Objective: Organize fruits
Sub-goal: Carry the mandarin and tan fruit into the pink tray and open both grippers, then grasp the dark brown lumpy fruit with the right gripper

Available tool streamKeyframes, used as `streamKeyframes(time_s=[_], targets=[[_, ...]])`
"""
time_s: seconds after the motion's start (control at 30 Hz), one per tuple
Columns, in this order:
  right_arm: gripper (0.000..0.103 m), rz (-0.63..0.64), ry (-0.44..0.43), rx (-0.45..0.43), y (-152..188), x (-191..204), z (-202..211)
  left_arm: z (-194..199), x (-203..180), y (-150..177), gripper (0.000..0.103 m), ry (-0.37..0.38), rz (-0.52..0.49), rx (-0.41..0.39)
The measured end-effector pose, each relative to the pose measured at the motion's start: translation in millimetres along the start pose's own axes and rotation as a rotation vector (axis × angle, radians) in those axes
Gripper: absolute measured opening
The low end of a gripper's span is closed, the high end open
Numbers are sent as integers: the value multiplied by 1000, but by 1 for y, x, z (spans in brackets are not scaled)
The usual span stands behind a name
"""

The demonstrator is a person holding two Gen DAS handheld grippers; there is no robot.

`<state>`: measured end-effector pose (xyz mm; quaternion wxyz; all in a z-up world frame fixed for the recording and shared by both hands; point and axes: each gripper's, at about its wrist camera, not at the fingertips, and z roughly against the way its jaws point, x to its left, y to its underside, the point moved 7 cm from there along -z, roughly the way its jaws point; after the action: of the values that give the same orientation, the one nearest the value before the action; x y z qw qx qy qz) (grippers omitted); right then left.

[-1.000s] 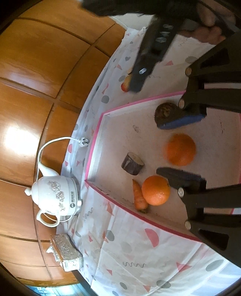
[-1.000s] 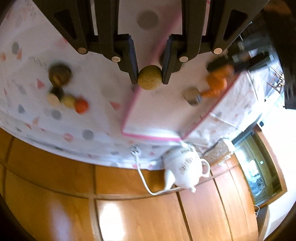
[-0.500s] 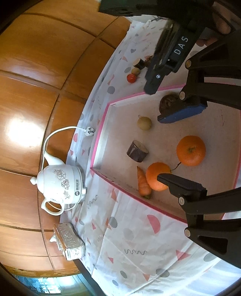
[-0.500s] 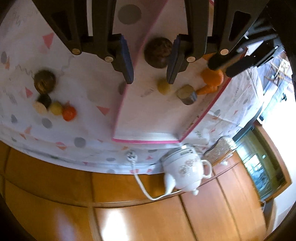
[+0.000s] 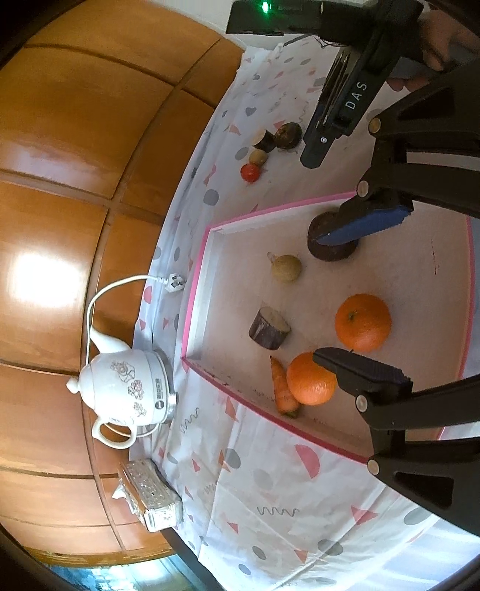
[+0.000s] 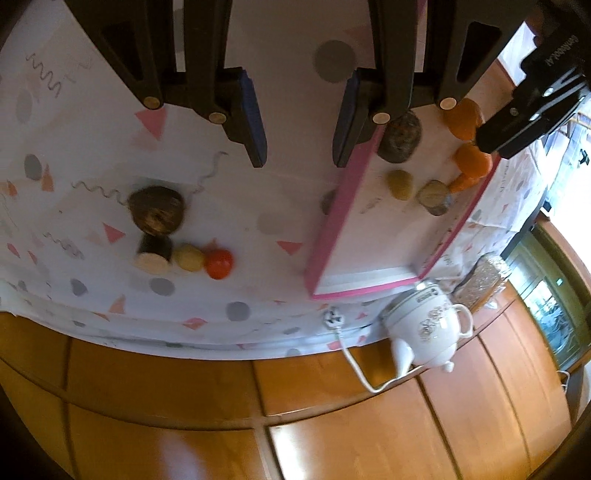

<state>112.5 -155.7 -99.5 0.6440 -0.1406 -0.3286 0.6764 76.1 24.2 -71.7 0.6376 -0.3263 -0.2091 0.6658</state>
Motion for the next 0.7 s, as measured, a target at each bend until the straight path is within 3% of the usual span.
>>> streamKeyframes(time_s=[0.43,0.7], targets=[[37,-143,138,2,10,-80,5,-1,-25,1,60,40,-64,8],[37,-146,162,-2,0,-93,-2,-3,-35,-5,60,66,-75,17]])
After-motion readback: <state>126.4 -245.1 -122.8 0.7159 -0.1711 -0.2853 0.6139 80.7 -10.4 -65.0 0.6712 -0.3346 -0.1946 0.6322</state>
